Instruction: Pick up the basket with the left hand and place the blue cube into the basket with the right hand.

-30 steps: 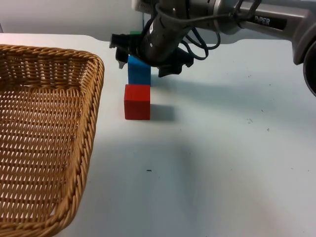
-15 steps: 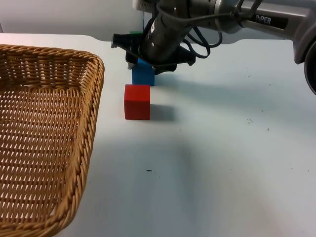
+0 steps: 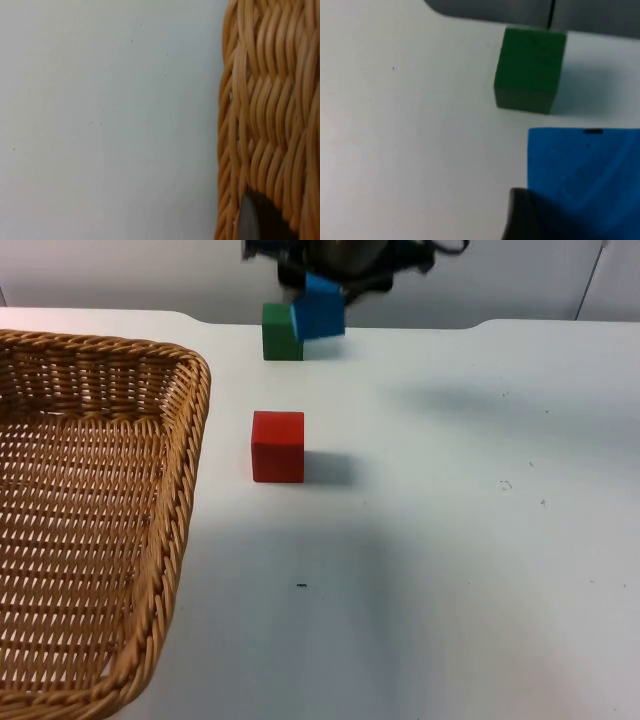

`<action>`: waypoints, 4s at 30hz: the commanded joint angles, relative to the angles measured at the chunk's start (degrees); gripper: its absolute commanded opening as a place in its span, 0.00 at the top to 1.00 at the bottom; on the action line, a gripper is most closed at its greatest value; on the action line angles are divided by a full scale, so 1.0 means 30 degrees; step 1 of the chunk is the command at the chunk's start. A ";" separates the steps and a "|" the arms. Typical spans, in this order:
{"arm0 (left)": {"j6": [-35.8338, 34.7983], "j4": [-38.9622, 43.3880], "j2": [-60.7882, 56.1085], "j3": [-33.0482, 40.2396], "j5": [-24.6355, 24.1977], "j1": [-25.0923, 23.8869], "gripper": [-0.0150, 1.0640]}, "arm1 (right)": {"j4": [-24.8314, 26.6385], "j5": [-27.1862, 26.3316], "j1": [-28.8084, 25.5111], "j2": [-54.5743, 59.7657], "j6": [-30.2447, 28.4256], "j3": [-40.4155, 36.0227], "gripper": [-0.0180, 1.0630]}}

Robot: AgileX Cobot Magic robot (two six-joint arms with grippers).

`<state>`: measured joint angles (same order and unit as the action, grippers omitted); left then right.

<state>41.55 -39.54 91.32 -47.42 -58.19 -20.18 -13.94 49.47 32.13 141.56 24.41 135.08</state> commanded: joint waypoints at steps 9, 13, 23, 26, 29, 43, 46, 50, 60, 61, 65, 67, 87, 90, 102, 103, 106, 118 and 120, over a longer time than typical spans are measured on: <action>0.0033 -0.0683 -0.0095 0.0032 -0.0047 -0.0071 0.99 | 0.1689 0.2987 0.0884 -0.4931 -0.6184 -0.0167 0.99; 0.0033 -0.0753 -0.0095 0.0032 -0.0051 -0.0071 0.99 | 0.2998 0.2338 0.0982 -0.7568 -0.7425 -0.2952 0.99; 0.0033 -0.0899 -0.0095 0.0032 -0.0051 -0.0071 0.99 | 0.5061 -0.0295 0.1254 -1.3822 -0.8475 -1.2072 0.99; 0.0033 -0.0899 -0.0095 0.0032 -0.0051 -0.0071 0.99 | 0.5061 -0.1213 0.1882 -1.4767 -0.8477 -1.3443 0.99; 0.0033 -0.0931 -0.0095 0.0032 -0.0051 0.0006 0.99 | 0.5072 -0.1986 0.3542 -1.5106 -0.8661 -1.4450 0.99; 0.0162 -0.1174 -0.0095 0.0032 -0.0051 0.0007 0.99 | 0.7319 -0.6455 0.6792 -1.0405 -0.8696 -1.4544 0.99; 0.0162 -0.1171 -0.0095 0.0032 -0.0001 0.0007 0.99 | 0.7319 -0.7214 0.6847 -0.9623 -0.8696 -1.4544 0.99; 0.0162 -0.1171 -0.0095 0.0032 -0.0001 0.0007 0.99 | 0.7784 -0.7529 0.6847 -0.8740 -0.8696 -1.4544 0.99; 0.0162 -0.1257 -0.0095 0.0032 0.0040 0.0007 0.99 | 0.8248 -0.9006 0.6847 -0.7372 -0.8689 -1.4544 0.99; 0.0162 -0.1257 -0.0095 0.0032 0.0040 0.0007 0.99 | 0.8248 -0.9006 0.6847 -0.7372 -0.8689 -1.4544 0.99; 0.0162 -0.1295 -0.0095 0.0032 0.0006 0.0007 0.99 | 0.8248 -0.9311 0.6847 -0.7140 -0.8689 -1.4544 0.99; 0.0162 -0.1332 -0.0095 0.0032 0.0006 0.0007 0.99 | 0.8248 -0.9443 0.6847 -0.6935 -0.8689 -1.4544 0.98; 0.0305 -0.1441 -0.0095 0.0032 0.0006 0.0007 0.99 | 0.8041 -0.9280 0.6847 -0.7893 -0.8943 -1.4508 0.11; 0.0381 -0.1441 -0.0095 0.0032 0.0006 0.0007 0.99 | 0.7504 -0.8607 0.6847 -0.9110 -0.9259 -1.4508 0.11; 0.0381 -0.1481 -0.0095 0.0032 0.0139 0.0007 0.99 | 0.4099 -0.4550 0.6847 -1.4392 -0.9490 -1.4544 0.15; 0.0381 -0.1481 -0.0095 0.0032 0.0139 0.0007 0.99 | 0.4052 -0.4226 0.6847 -1.4935 -0.9591 -1.4544 0.16; 0.0381 -0.1481 -0.0095 0.0032 0.0216 0.0007 0.99 | 0.4141 -0.4276 0.6847 -1.6476 -1.0247 -1.5325 0.18; 0.0457 -0.1482 -0.0062 0.0032 0.0333 0.0007 0.99 | 0.4770 -0.9317 0.6847 -2.4765 -1.0171 -2.5704 0.18; 0.0495 -0.1482 -0.0064 0.0032 0.0813 0.0007 0.99 | 0.4770 -0.9915 0.6847 -2.6997 -1.0120 -2.8154 0.18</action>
<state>42.86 -41.85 91.32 -47.34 -56.15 -20.18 0.00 22.53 52.48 65.96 -5.95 56.28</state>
